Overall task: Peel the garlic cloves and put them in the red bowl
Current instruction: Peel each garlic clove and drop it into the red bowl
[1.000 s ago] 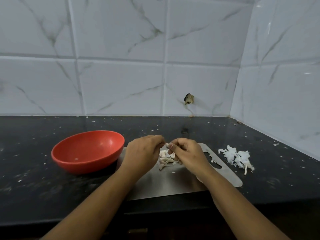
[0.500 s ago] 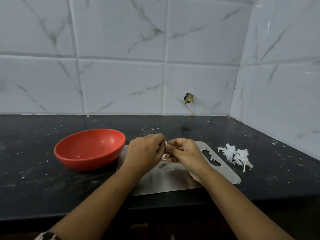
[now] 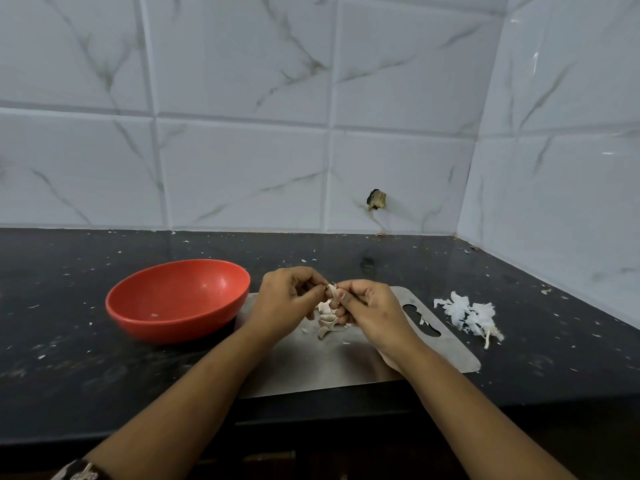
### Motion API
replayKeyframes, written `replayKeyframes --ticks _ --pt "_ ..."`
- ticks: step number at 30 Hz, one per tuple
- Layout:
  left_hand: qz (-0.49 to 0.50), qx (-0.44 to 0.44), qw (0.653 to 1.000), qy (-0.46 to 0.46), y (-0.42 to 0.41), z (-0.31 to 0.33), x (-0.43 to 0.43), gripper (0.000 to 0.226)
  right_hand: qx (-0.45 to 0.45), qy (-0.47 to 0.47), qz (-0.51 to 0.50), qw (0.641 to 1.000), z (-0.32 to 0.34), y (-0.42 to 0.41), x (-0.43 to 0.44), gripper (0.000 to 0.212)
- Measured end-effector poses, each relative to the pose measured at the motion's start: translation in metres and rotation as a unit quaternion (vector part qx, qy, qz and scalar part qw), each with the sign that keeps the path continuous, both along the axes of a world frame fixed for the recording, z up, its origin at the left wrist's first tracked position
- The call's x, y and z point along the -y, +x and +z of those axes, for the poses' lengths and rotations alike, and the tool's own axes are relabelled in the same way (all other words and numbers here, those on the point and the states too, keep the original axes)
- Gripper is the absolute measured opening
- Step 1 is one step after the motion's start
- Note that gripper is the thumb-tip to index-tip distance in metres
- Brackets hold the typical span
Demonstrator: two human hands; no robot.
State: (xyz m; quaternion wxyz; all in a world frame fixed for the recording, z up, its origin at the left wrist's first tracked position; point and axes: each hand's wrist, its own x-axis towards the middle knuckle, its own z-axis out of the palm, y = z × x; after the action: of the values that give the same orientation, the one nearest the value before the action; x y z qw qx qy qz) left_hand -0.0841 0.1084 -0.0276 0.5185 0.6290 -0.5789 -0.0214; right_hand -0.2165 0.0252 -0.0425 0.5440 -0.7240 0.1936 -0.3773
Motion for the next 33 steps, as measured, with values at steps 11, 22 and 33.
replayKeyframes --ticks 11,22,33 --pt "0.039 0.108 0.992 0.060 0.010 -0.007 0.005 0.014 0.026 0.040 -0.001 0.999 0.001 -0.006 0.002 0.006" --pt "-0.018 0.124 0.991 0.045 0.010 -0.004 0.001 0.014 0.027 0.045 0.010 0.999 0.002 -0.007 0.000 0.019" --pt "-0.100 -0.082 0.992 -0.002 0.009 -0.002 0.002 0.019 0.027 0.059 0.048 0.997 0.004 -0.007 -0.003 0.021"
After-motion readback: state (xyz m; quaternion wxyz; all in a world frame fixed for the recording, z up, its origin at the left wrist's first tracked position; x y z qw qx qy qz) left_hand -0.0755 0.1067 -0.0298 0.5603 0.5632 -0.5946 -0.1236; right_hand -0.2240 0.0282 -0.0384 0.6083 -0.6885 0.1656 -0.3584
